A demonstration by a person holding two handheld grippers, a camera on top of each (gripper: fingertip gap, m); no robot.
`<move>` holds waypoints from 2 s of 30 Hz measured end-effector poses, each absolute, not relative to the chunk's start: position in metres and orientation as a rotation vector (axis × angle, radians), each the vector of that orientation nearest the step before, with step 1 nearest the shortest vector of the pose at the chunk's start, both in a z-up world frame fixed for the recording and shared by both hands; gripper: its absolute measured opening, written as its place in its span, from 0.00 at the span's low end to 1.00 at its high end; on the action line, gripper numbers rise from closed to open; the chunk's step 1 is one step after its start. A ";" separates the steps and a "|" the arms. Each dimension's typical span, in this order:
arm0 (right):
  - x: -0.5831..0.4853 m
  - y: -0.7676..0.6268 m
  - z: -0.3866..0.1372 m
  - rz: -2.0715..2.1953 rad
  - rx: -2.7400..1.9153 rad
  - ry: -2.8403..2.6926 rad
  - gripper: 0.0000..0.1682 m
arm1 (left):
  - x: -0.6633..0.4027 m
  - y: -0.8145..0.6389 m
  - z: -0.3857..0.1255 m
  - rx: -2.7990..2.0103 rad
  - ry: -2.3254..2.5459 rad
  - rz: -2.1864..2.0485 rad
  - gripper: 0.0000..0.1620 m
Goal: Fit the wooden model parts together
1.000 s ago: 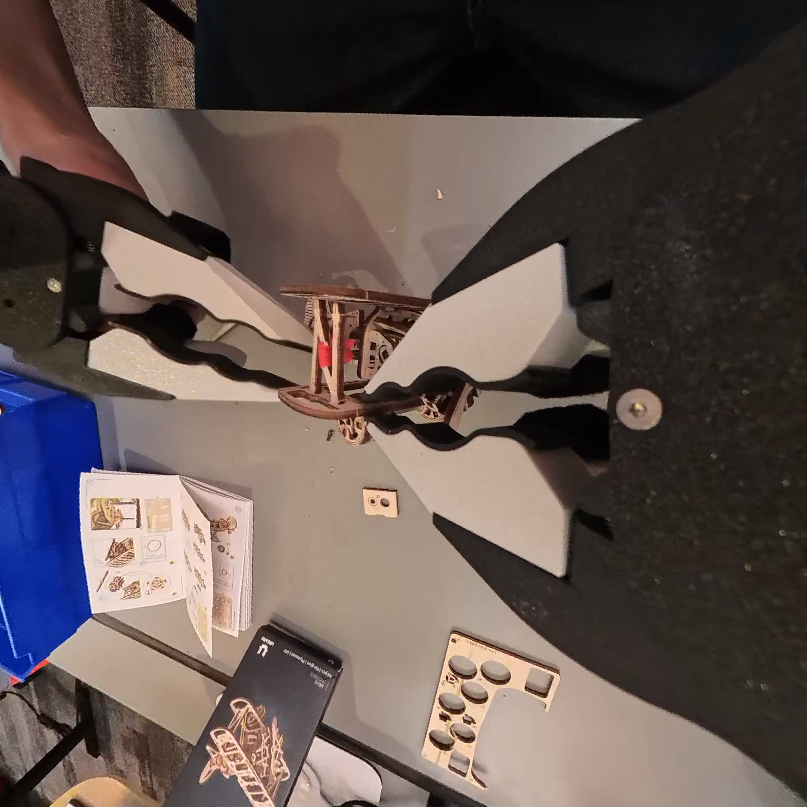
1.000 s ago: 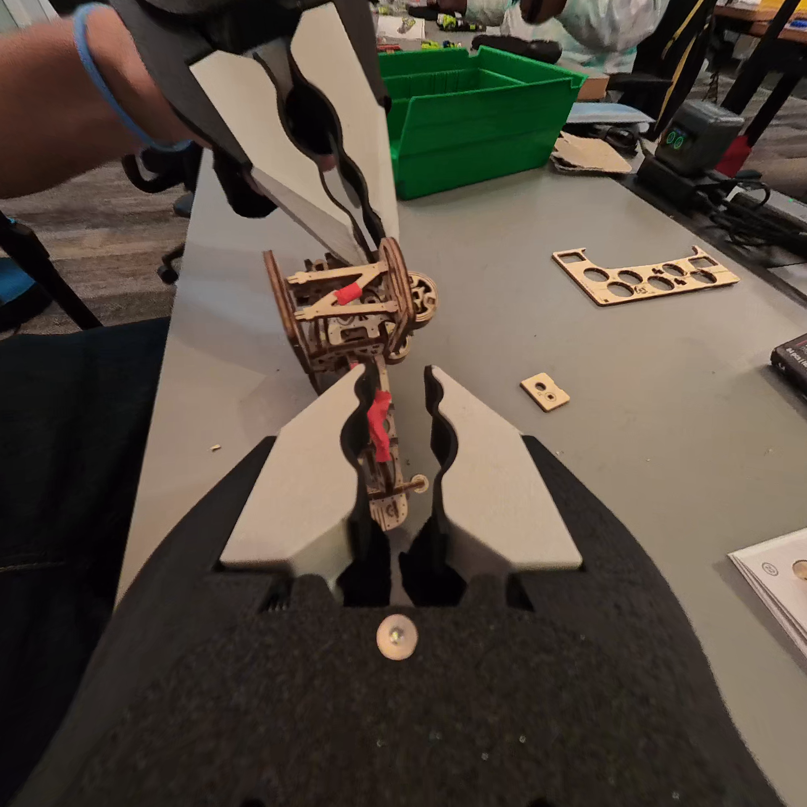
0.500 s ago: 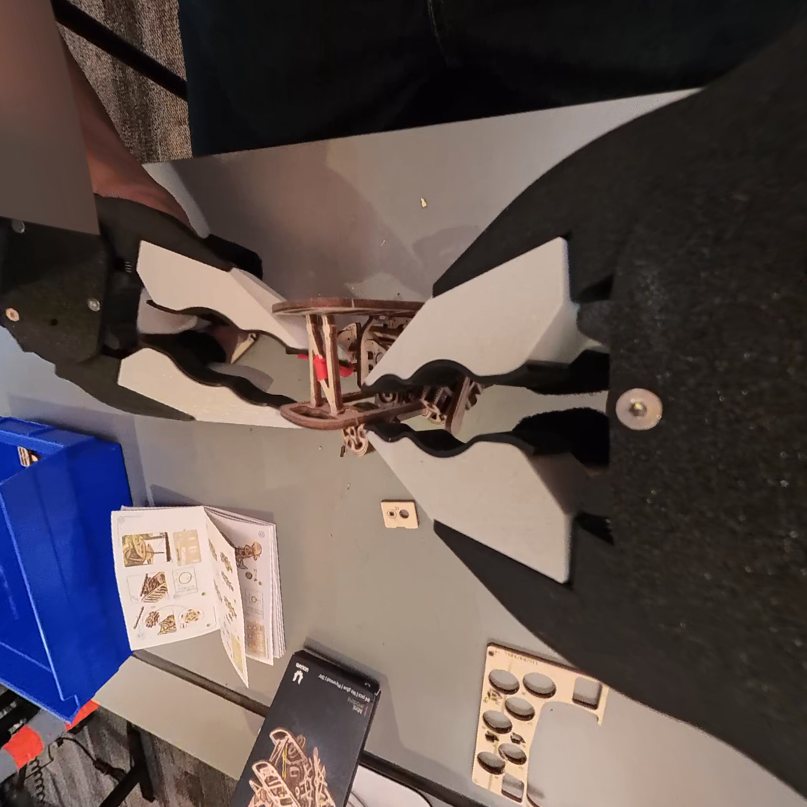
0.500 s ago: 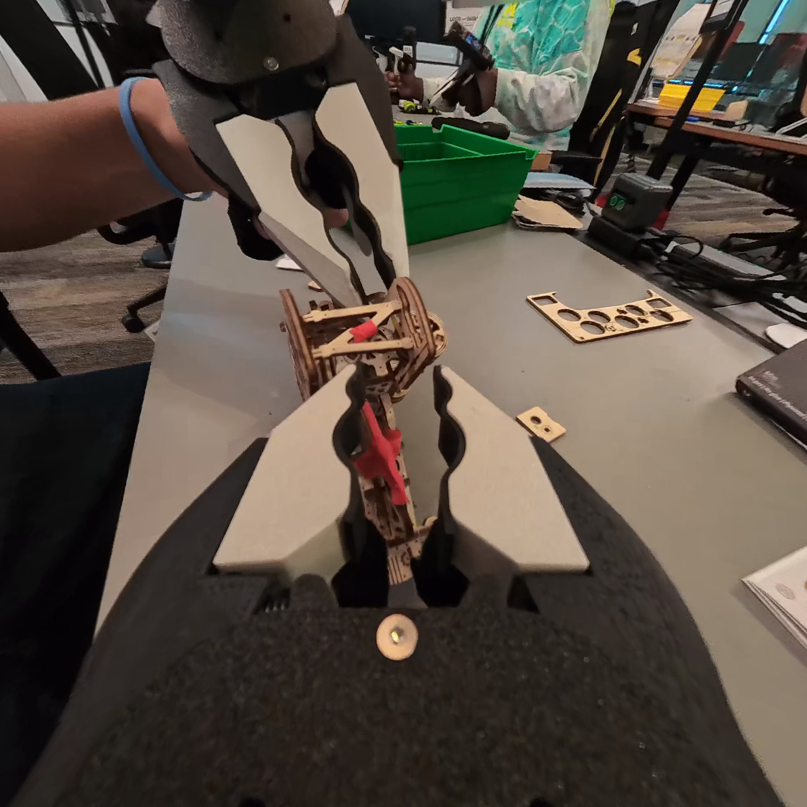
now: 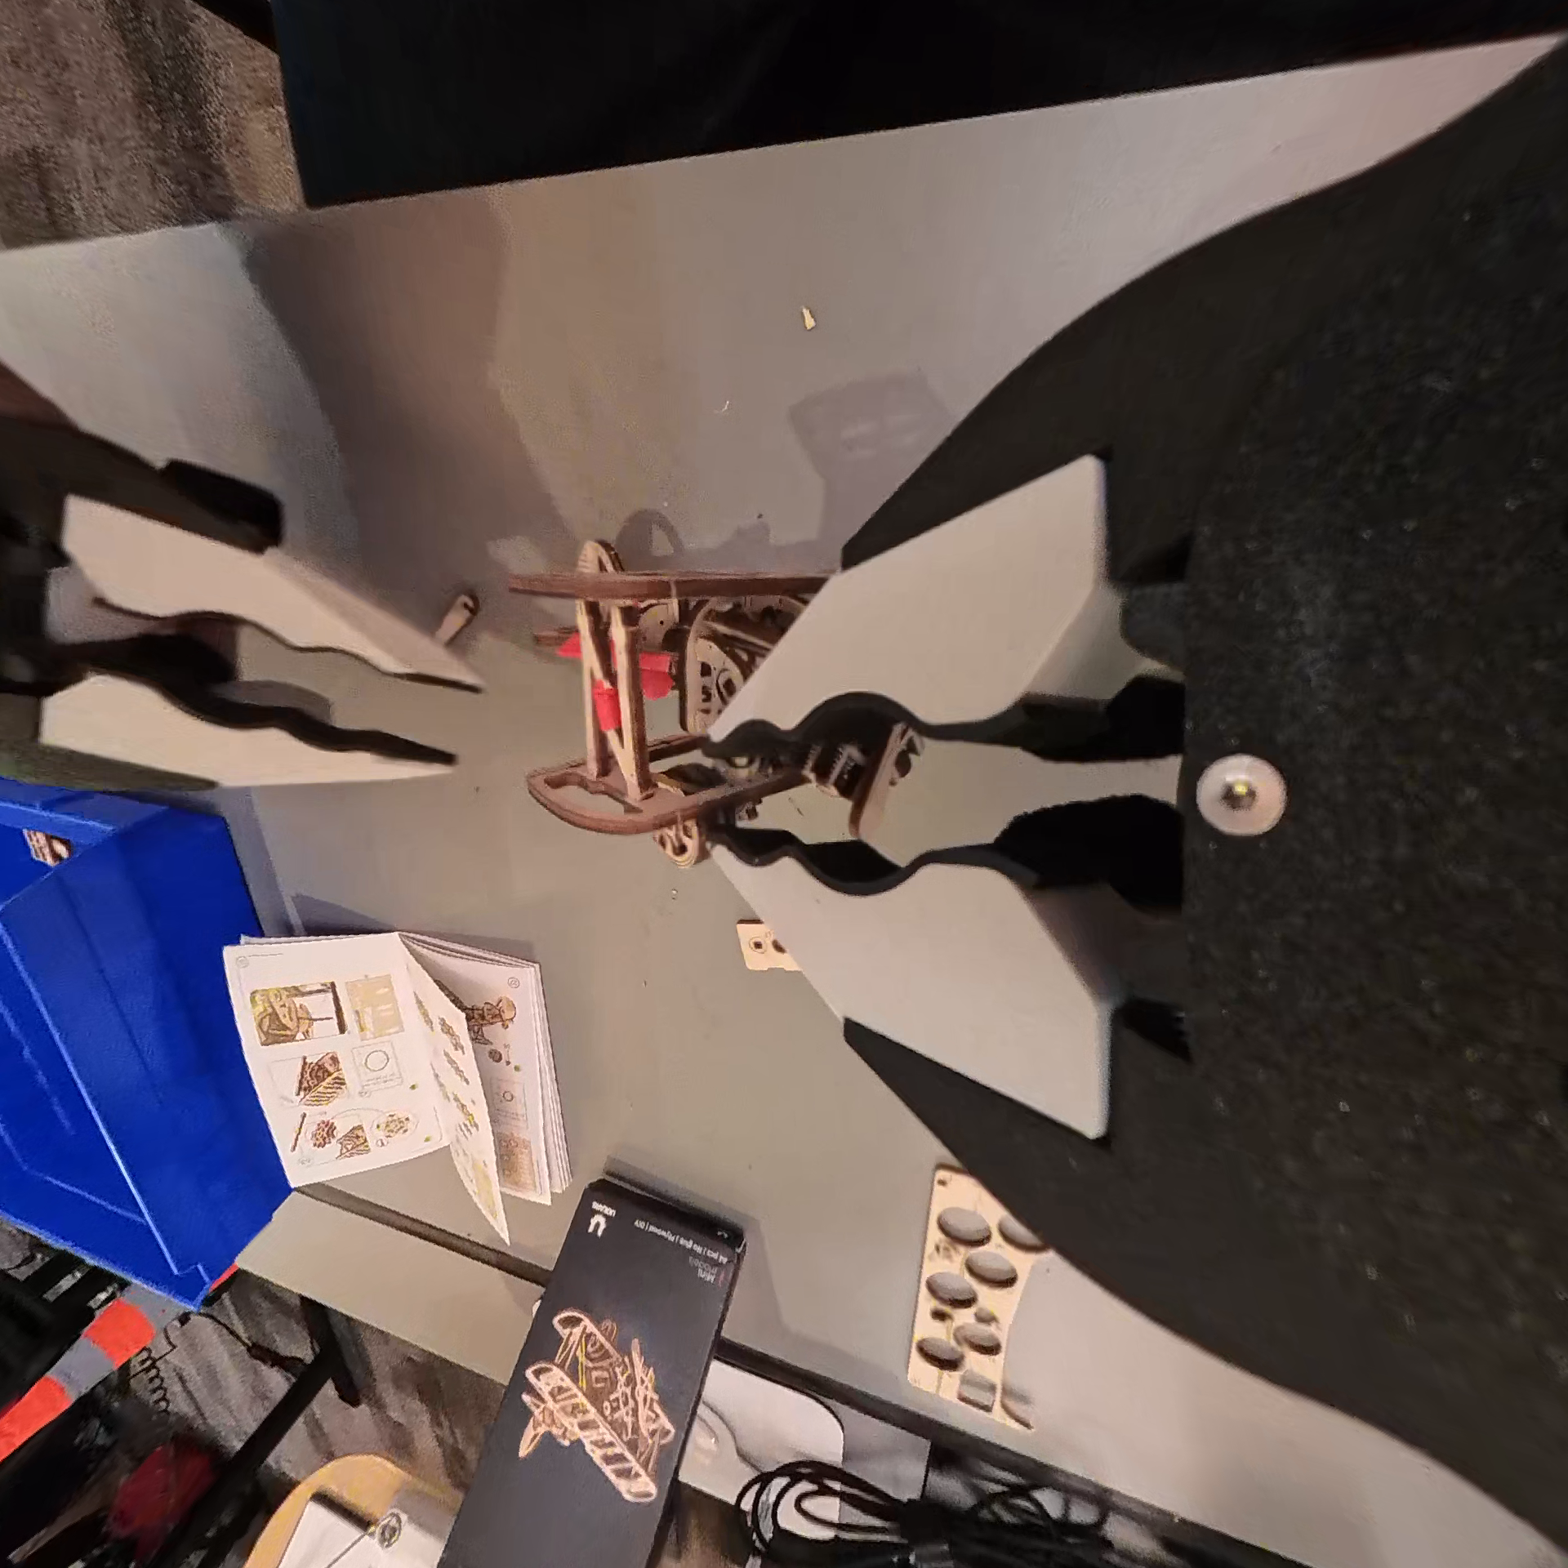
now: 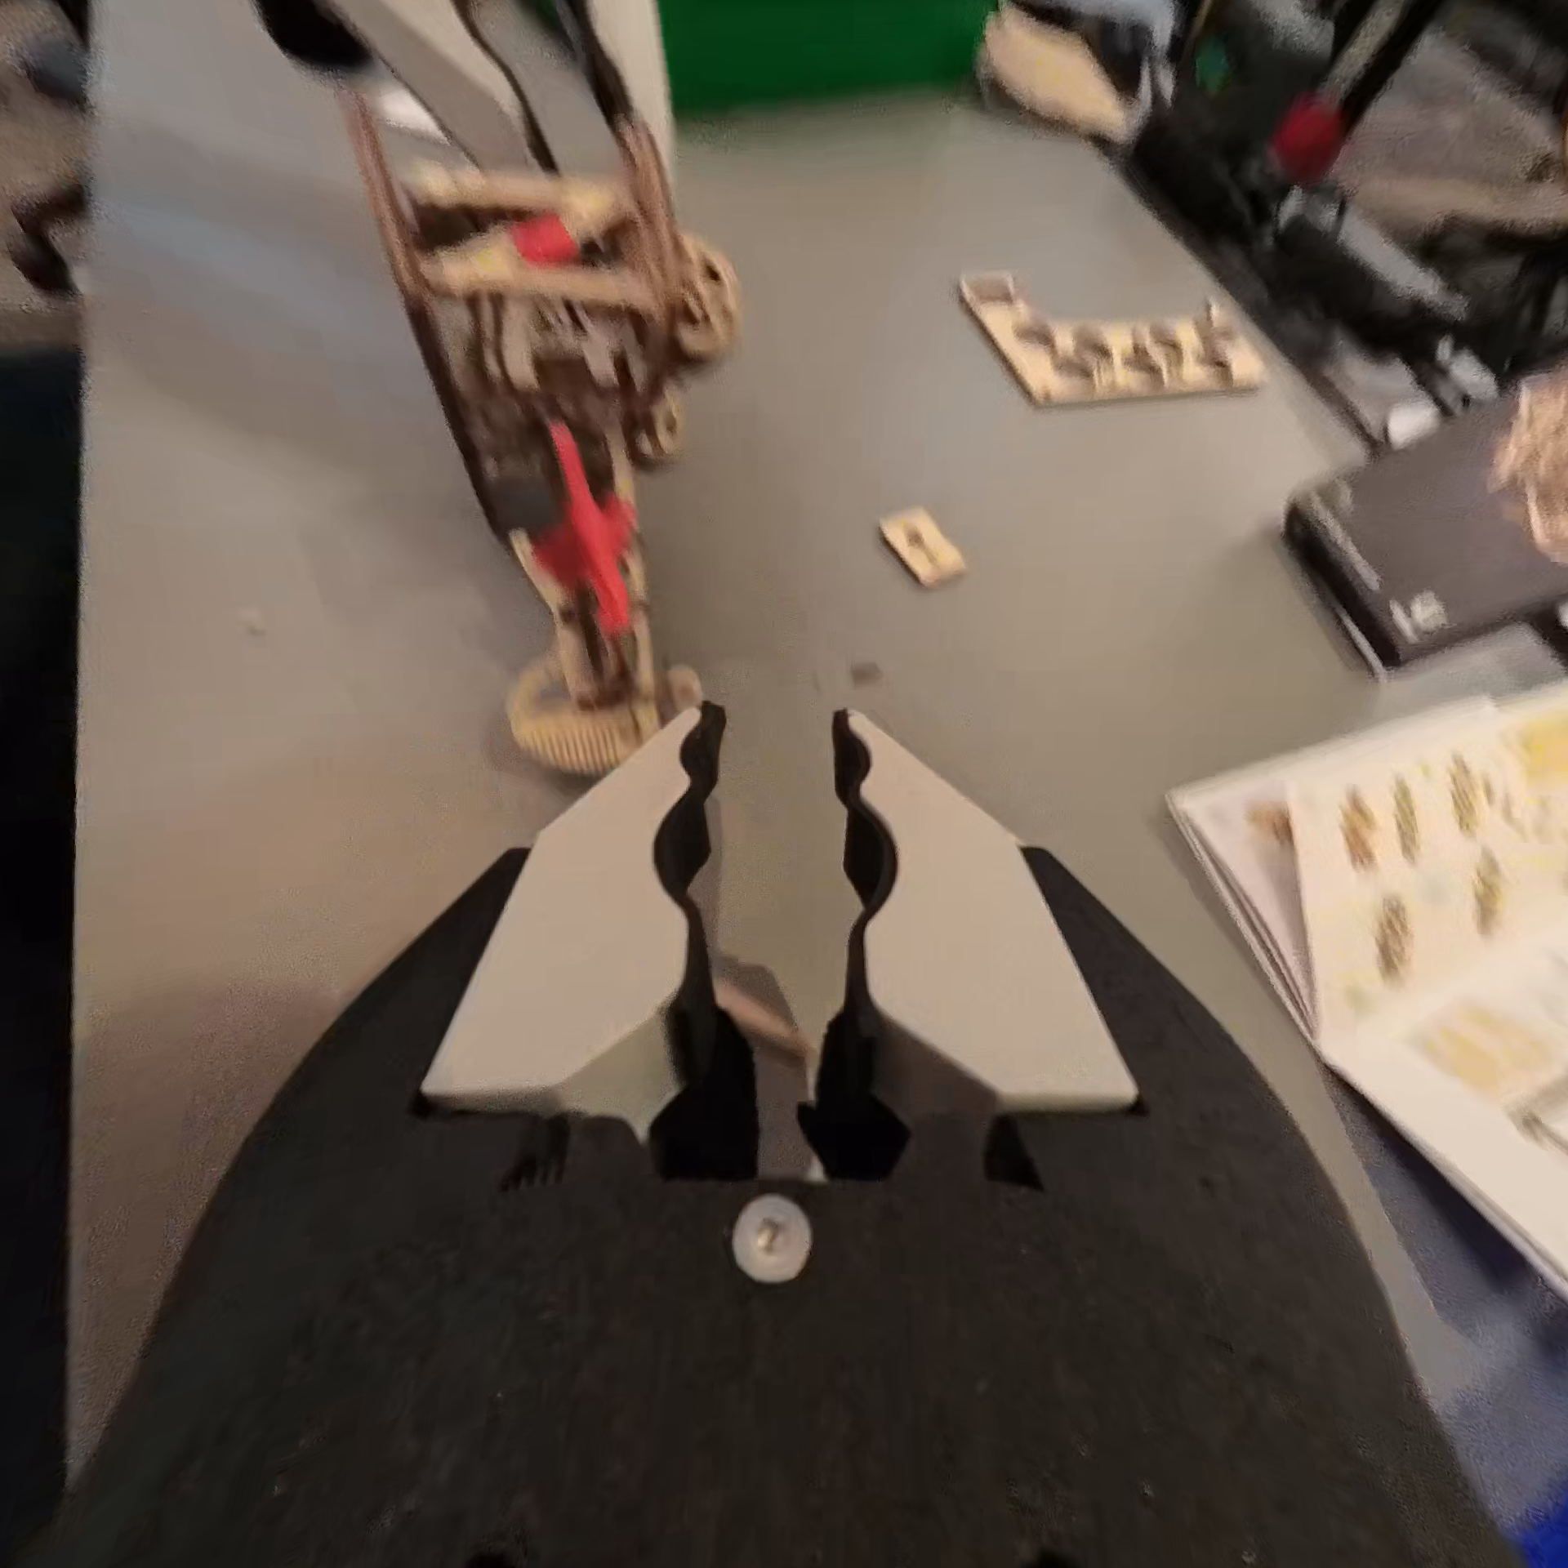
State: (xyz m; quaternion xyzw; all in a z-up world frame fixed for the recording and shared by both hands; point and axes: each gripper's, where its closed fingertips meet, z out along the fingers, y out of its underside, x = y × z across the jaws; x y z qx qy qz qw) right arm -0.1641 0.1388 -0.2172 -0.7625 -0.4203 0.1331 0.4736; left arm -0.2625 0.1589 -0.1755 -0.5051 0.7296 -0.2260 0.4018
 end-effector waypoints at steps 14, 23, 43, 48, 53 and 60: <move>-0.129 0.099 -0.273 0.268 -2.265 -1.138 0.13 | -0.270 0.166 -0.153 -1.353 1.637 -0.923 0.09; -0.133 0.102 -0.272 0.394 -2.299 -1.113 0.00 | -0.273 0.172 -0.156 -1.346 1.608 -0.942 0.09; -0.184 0.323 -0.186 0.509 -2.012 -0.755 0.24 | -0.296 0.329 -0.184 -1.635 1.201 -0.673 0.07; -0.192 0.439 -0.227 0.210 -2.300 -0.699 0.19 | -0.310 0.361 -0.180 -1.599 0.960 -0.686 0.05; -0.188 0.497 -0.257 -0.021 -2.560 -0.808 0.14 | -0.329 0.363 -0.183 -1.511 1.024 -0.612 0.03; -0.194 0.506 -0.276 0.083 -2.749 -0.761 0.12 | -0.318 0.345 -0.176 -1.499 1.073 -0.757 0.04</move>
